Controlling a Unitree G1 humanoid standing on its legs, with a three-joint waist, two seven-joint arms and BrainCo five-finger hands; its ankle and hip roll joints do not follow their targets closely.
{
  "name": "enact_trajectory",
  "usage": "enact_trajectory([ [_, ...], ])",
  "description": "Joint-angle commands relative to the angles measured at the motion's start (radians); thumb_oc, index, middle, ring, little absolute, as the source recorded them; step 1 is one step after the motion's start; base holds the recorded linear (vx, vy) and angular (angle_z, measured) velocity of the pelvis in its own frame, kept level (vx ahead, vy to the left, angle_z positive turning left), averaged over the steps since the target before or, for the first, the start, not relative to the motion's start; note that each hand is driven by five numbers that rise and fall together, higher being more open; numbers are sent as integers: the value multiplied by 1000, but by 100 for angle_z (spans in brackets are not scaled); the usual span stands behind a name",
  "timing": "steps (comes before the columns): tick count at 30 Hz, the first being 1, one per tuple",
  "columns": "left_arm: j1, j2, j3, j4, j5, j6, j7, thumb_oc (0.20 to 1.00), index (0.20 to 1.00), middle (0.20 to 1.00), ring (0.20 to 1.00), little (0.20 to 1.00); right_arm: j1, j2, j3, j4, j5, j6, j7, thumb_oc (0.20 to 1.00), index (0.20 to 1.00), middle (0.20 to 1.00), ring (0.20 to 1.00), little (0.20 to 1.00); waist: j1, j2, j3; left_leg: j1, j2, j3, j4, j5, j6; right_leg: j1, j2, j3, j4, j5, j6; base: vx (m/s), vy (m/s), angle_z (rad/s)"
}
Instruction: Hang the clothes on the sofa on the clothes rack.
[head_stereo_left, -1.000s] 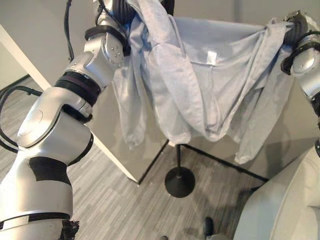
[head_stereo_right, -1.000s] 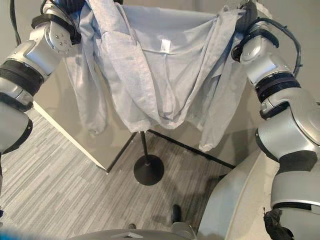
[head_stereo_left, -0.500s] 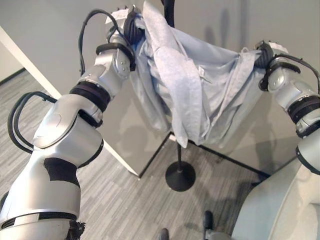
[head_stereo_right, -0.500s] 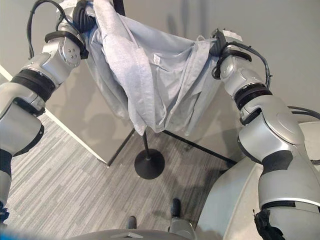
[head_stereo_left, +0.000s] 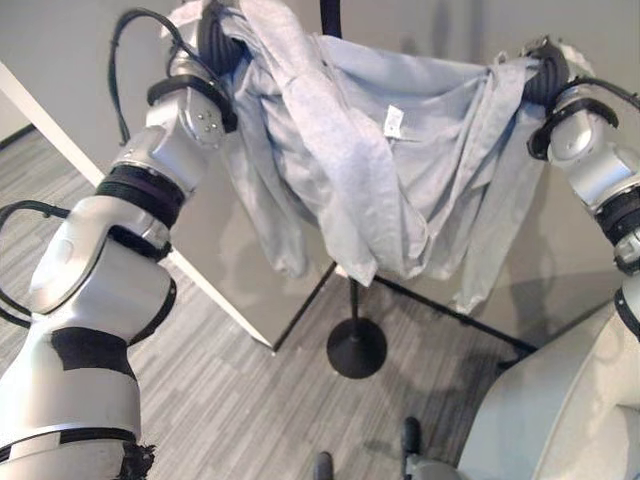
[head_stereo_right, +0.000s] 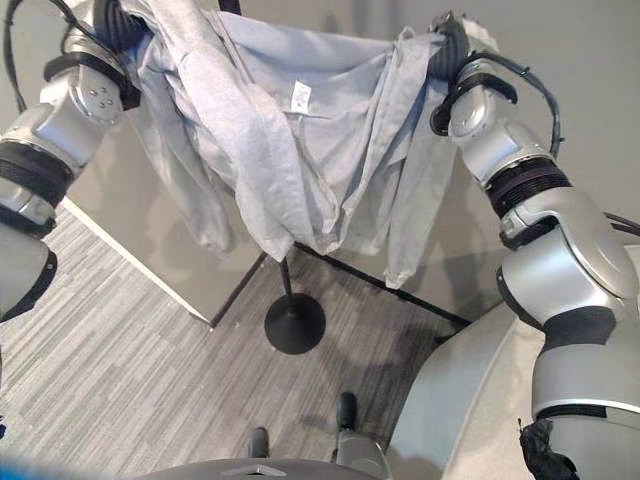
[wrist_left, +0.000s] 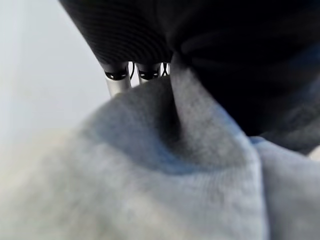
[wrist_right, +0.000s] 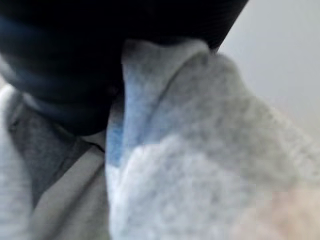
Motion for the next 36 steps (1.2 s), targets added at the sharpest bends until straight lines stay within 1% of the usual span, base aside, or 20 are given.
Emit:
enact_trajectory([
  [1, -76, 76, -4, 28, -18, -5, 72, 200, 200, 200, 200, 200, -135, -107, -37, -7, 52, -49, -87, 200, 200, 200, 200, 200, 45, 14, 30, -5, 22, -1, -4, 14, -54, 108, -54, -7, 11, -150, 179, 57, 22, -1],
  [2, -63, 98, 9, 12, -15, -9, 82, 200, 200, 200, 200, 200, -127, -130, -62, -39, 64, -61, -104, 200, 200, 200, 200, 200, 46, 11, 26, 3, 23, -1, -4, 9, -55, 114, -55, -8, 11, -151, 180, 43, 11, 3],
  [4, -57, 108, 16, 7, -13, -10, 84, 200, 200, 200, 200, 200, -123, -144, -74, -50, 70, -65, -111, 200, 200, 200, 200, 200, 47, 9, 24, 8, 24, 0, -4, 7, -56, 120, -56, -12, 11, -153, 181, 37, 13, 3],
  [7, -43, 140, 34, -2, -15, -15, 91, 200, 200, 200, 200, 200, -124, -187, -95, -63, 88, -75, -122, 200, 200, 200, 200, 200, 56, 0, 15, 21, 28, 2, -4, -2, -58, 139, -60, -22, 11, -157, 183, 37, 11, 8],
  [11, -36, 160, 37, 9, -18, -16, 89, 200, 200, 200, 200, 200, -132, -191, -76, -35, 85, -72, -105, 200, 200, 200, 200, 200, 65, -10, 10, 29, 29, 4, -4, -5, -58, 147, -63, -28, 11, -156, 185, 10, 2, 2],
  [15, -31, 155, 42, 22, -22, -16, 85, 200, 200, 200, 200, 200, -141, -180, -59, -10, 81, -67, -92, 200, 200, 200, 200, 200, 71, -16, 8, 32, 29, 4, -4, -5, -58, 151, -63, -30, 11, -156, 184, 0, 2, 1],
  [19, -32, 138, 36, 49, -27, -12, 73, 200, 200, 200, 200, 200, -157, -149, -23, 42, 67, -52, -68, 200, 200, 200, 200, 200, 80, -25, 8, 30, 29, 2, -4, -3, -58, 152, -64, -33, 11, -155, 183, -3, 3, 2],
  [21, -39, 119, 26, 75, -30, -10, 64, 200, 200, 200, 200, 200, -173, -124, 11, 79, 49, -40, -50, 200, 200, 200, 200, 200, 86, -31, 6, 28, 28, 0, -4, -1, -58, 151, -65, -35, 11, -154, 182, 0, 0, 0],
  [22, -53, 104, 11, 97, -29, -6, 57, 200, 200, 200, 200, 200, -186, -98, 45, 110, 30, -30, -34, 200, 200, 200, 200, 200, 90, -35, 6, 25, 28, 0, -4, 2, -57, 148, -64, -37, 11, -151, 182, 0, 0, 0],
  [24, -68, 82, -6, 126, -29, -4, 51, 200, 200, 200, 200, 200, -201, -67, 69, 144, 20, -23, -20, 200, 200, 200, 200, 200, 94, -38, 7, 20, 28, -2, -4, 6, -58, 144, -64, -37, 11, -149, 181, -19, -7, 4],
  [25, -69, 82, -7, 127, -30, -4, 50, 200, 200, 200, 200, 200, -202, -66, 70, 146, 20, -24, -20, 200, 200, 200, 200, 200, 94, -38, 7, 20, 28, -2, -4, 6, -58, 144, -64, -37, 11, -149, 181, -19, -4, 5],
  [27, -95, 56, -31, 158, -26, -1, 45, 200, 200, 200, 200, 200, -223, -31, 105, 182, 2, -18, -8, 200, 200, 200, 200, 200, 96, -40, 9, 11, 27, -3, -4, 11, -57, 136, -65, -38, 11, -146, 181, -31, 1, 13],
  [29, -159, -4, -102, 226, -1, -4, 26, 200, 200, 200, 200, 200, -271, 55, 167, 263, -33, -8, 27, 200, 200, 200, 200, 200, 99, -36, 23, -18, 23, -9, -4, 25, -57, 108, -66, -38, 11, -133, 182, -72, 23, 15],
  [31, -183, -26, -125, 245, 8, -9, 22, 200, 200, 200, 200, 200, -289, 86, 188, 283, -50, -11, 33, 200, 200, 200, 200, 200, 99, -33, 34, -43, 20, -12, -4, 36, -55, 86, -67, -37, 11, -125, 184, -83, 27, 13],
  [36, -177, -48, -126, 255, 18, -13, 16, 200, 200, 200, 200, 200, -281, 105, 191, 293, -64, -10, 37, 200, 200, 200, 200, 200, 95, -30, 48, -76, 17, -16, -4, 49, -53, 56, -67, -35, 11, -116, 183, -41, 14, 6],
])
